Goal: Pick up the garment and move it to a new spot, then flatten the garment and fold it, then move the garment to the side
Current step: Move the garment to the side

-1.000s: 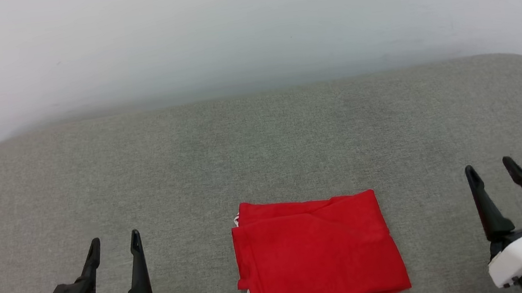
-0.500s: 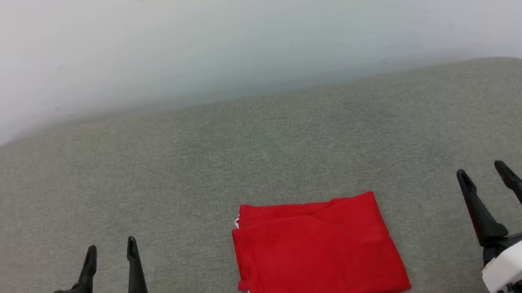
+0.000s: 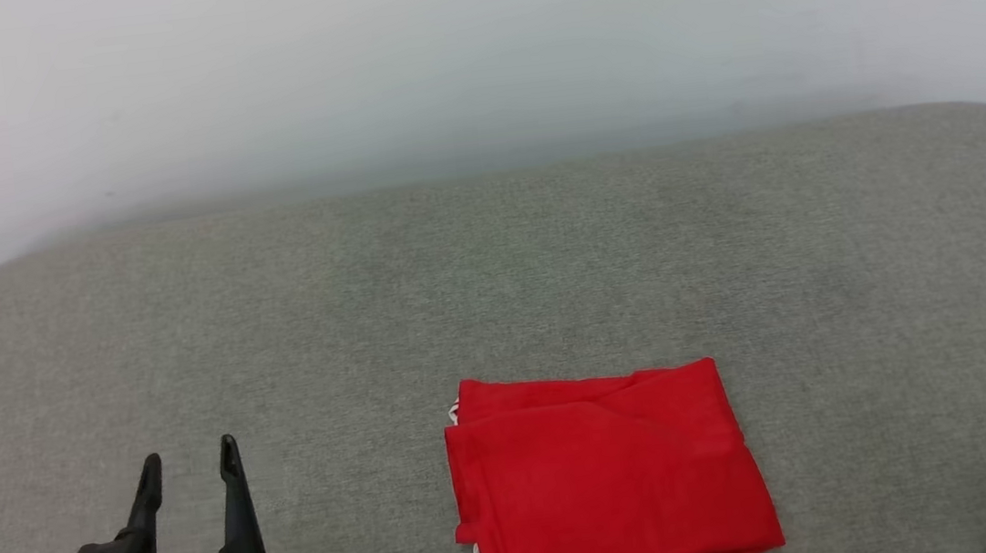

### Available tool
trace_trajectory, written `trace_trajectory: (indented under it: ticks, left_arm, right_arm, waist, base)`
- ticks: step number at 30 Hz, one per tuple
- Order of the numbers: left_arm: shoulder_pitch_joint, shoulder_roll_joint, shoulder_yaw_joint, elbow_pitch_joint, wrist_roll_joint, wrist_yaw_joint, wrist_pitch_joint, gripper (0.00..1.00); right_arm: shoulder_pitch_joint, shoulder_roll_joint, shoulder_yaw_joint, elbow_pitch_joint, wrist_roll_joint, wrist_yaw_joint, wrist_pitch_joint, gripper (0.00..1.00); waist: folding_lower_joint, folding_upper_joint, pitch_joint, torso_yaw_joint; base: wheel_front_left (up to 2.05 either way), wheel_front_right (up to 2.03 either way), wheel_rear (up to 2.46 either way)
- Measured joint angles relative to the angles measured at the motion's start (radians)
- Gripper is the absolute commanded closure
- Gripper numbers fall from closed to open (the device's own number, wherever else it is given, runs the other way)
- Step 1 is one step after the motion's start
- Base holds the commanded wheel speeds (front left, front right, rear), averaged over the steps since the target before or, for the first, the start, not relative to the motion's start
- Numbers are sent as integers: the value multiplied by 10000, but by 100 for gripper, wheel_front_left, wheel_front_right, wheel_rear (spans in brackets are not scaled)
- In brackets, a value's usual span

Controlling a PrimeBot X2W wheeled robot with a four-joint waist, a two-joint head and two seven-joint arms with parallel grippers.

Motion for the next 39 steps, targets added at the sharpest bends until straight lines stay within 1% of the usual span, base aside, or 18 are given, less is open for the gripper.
trace_trajectory:
  ticks: [3,6,9,12,14,15,17,19,22,25,28,29,30,31,37,39]
  left_arm:
    - [-35,-79,130,-31,59,4,-75,0]
    - [-102,-247,198,-58,140,-21,-140,0]
    - [-194,-418,209,-38,244,-109,-161,0]
    - [-261,-583,159,71,372,-201,-171,0]
    - [-369,-729,136,150,460,-263,-174,0]
    - [-415,-807,117,176,514,-291,-174,0]
    - [-429,-872,142,247,562,-362,-174,0]
    - [-478,-940,150,284,629,-453,-176,0]
    - [-617,-1089,226,322,725,-575,-176,0]
    - [-639,-1170,259,345,863,-715,-188,0]
    - [-731,-1214,368,370,945,-821,-188,0]
    - [-767,-1221,405,374,961,-869,-190,0]
    - [-794,-1231,437,376,993,-892,-190,0]
    - [-805,-1237,456,384,1043,-903,-190,0]
    - [-776,-1271,591,430,1129,-993,-190,0]
    - [-696,-1260,606,447,1181,-1022,-190,0]
  right_arm:
    - [-109,-332,-922,658,566,-2,1498,0]
    - [-337,-573,-1553,1411,903,-2,3020,0]
    - [-616,-493,-1946,2148,1352,-2,4512,0]
    - [-1046,-31,-2368,2853,1751,-2,5889,0]
    - [-1461,648,-2823,3302,2424,-2,6815,0]
    - [-1603,949,-2918,3480,2533,-2,7235,0]
    - [-1917,1306,-3164,3824,2746,-2,7885,0]
    - [-2290,1446,-3505,4295,3101,0,8347,0]
    - [-3033,1540,-3893,5267,3824,0,8681,0]
    - [-3622,1572,-3601,6495,4752,0,8663,0]
    - [-3963,1574,-2874,7164,5310,0,8351,0]
    - [-4018,1572,-2644,7254,5453,0,8224,44]
    - [-4048,1561,-2431,7290,5578,0,8096,85]
    - [-4067,1563,-2182,7252,5626,0,7942,100]
    - [-3915,1638,-1055,6706,5689,-2,7254,100]
    - [-3774,1647,-656,6391,5375,-2,6974,100]
  waist:
    - [0,0,42,179]
    - [0,0,118,398]
    - [0,0,226,640]
    - [0,0,360,908]
    - [0,0,438,1106]
    - [0,0,479,1201]
    - [0,0,569,1367]
    - [0,0,664,1512]
    - [0,0,770,1698]
    - [0,0,838,1866]
    - [0,0,907,1969]
    - [0,0,929,1990]
    - [0,0,948,2000]
    - [1,0,962,1999]
    - [0,0,871,1773]
    - [0,0,800,1622]
  base:
    - [0,0,0]
    - [0,0,0]
    - [0,0,0]
    - [0,0,0]
    - [0,0,0]
    - [0,0,0]
    - [0,0,0]
    - [0,0,0]
    - [0,0,0]
    - [0,0,0]
    - [0,0,0]
    - [0,0,0]
    - [0,0,0]
    - [0,0,0]
    - [0,0,0]
    - [0,0,0]
